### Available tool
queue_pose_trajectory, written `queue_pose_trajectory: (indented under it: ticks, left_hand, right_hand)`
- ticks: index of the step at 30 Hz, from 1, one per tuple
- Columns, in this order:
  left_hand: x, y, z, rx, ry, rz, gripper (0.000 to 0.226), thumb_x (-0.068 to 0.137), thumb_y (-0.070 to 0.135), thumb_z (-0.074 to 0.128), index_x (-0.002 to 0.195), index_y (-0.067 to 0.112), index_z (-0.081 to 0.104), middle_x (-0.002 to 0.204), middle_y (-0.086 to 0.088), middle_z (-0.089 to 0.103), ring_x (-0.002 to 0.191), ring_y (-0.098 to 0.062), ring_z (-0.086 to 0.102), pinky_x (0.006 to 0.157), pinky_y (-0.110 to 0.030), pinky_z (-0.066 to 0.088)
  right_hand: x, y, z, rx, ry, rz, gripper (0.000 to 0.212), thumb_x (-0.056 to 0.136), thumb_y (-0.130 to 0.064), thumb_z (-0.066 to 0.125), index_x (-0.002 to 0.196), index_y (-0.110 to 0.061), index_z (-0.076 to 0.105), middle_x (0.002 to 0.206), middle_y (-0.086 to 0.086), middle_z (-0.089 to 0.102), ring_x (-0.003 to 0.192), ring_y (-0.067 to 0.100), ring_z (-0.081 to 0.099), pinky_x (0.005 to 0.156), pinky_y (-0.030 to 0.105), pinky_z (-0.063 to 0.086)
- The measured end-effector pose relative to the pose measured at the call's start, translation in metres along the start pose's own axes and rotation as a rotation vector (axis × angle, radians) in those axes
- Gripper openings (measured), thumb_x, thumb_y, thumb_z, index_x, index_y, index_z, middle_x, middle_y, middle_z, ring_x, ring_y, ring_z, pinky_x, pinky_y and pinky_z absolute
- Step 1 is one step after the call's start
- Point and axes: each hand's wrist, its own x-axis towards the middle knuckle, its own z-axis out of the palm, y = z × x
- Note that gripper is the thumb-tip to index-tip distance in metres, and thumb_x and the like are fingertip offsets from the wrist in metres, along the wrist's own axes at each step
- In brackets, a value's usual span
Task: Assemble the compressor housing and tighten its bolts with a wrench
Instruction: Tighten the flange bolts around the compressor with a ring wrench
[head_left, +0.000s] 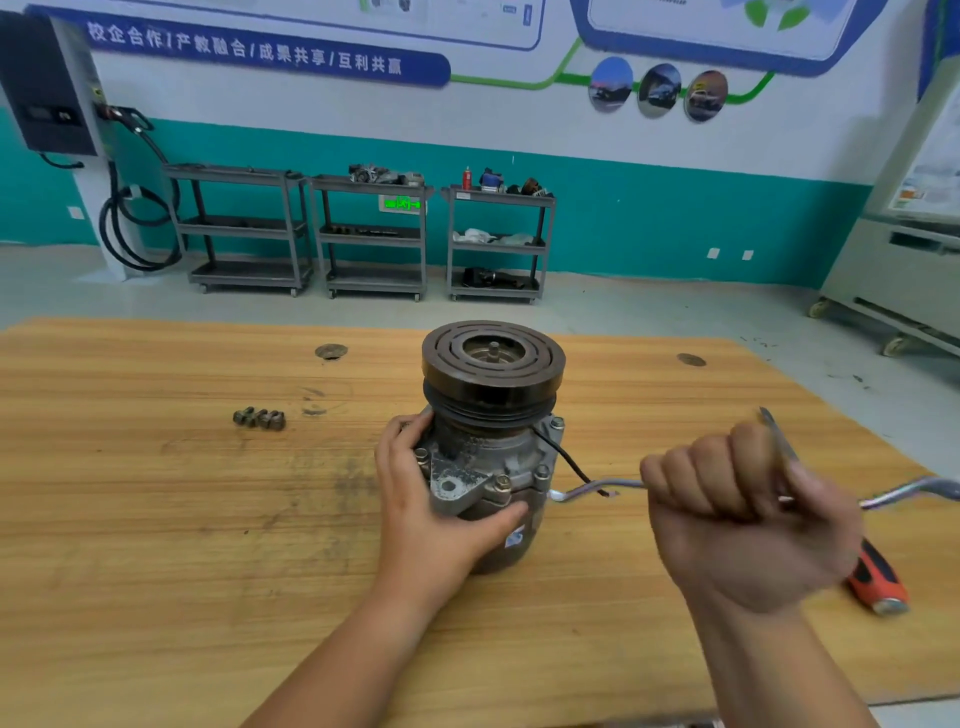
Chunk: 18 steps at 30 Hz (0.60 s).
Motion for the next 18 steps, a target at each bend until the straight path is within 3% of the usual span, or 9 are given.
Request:
queue_pose_trajectory:
  ticks: [3, 6, 8, 12, 18]
  left_hand:
    - [0.005, 0.006, 0.004, 0.015, 0.01, 0.017, 0.101, 0.051, 0.016, 0.094, 0.125, 0.037, 0.029, 0.136, 0.013, 0.022, 0.127, 0.02, 0.017, 0.103, -0.001, 0.017]
    - [0.007, 0.009, -0.001, -0.02, -0.012, -0.003, 0.093, 0.047, 0.038, 0.085, 0.123, 0.037, 0.031, 0.136, 0.013, 0.024, 0.126, 0.02, 0.019, 0.104, -0.002, 0.018]
    - [0.009, 0.01, -0.005, -0.061, -0.039, -0.032, 0.087, 0.045, 0.05, 0.075, 0.121, 0.039, 0.032, 0.136, 0.019, 0.022, 0.126, 0.021, 0.02, 0.102, 0.0, 0.019]
    - [0.011, 0.009, -0.009, -0.084, -0.08, -0.049, 0.086, 0.045, 0.053, 0.072, 0.12, 0.041, 0.033, 0.137, 0.023, 0.022, 0.125, 0.022, 0.02, 0.099, 0.002, 0.02]
    - [0.011, 0.007, -0.008, -0.072, -0.068, -0.025, 0.086, 0.046, 0.053, 0.073, 0.122, 0.04, 0.033, 0.137, 0.024, 0.021, 0.125, 0.023, 0.02, 0.098, 0.003, 0.019]
  right_hand:
    - [0.026, 0.0, -0.021, 0.134, 0.312, 0.09, 0.033, 0.065, -0.036, 0.053, 0.043, -0.024, 0.033, 0.043, -0.01, 0.013, 0.038, 0.01, 0.01, 0.039, 0.021, 0.018]
    - [0.045, 0.007, -0.029, 0.1, 0.391, 0.125, 0.036, 0.068, -0.042, 0.038, 0.038, -0.022, 0.034, 0.042, -0.008, 0.01, 0.038, 0.009, 0.007, 0.036, 0.02, 0.017]
    - [0.054, 0.011, -0.029, 0.074, 0.297, 0.141, 0.037, 0.066, -0.042, 0.046, 0.039, -0.023, 0.031, 0.042, -0.009, 0.011, 0.038, 0.009, 0.007, 0.037, 0.02, 0.016]
    - [0.06, 0.02, -0.023, -0.003, 0.008, 0.204, 0.054, 0.057, -0.043, 0.074, 0.046, -0.022, 0.025, 0.042, -0.009, 0.014, 0.037, 0.01, 0.01, 0.041, 0.017, 0.014]
    - [0.048, 0.017, -0.013, -0.116, -0.276, 0.249, 0.049, 0.073, -0.04, 0.068, 0.049, -0.02, 0.03, 0.043, -0.006, 0.019, 0.039, 0.012, 0.015, 0.045, 0.021, 0.016]
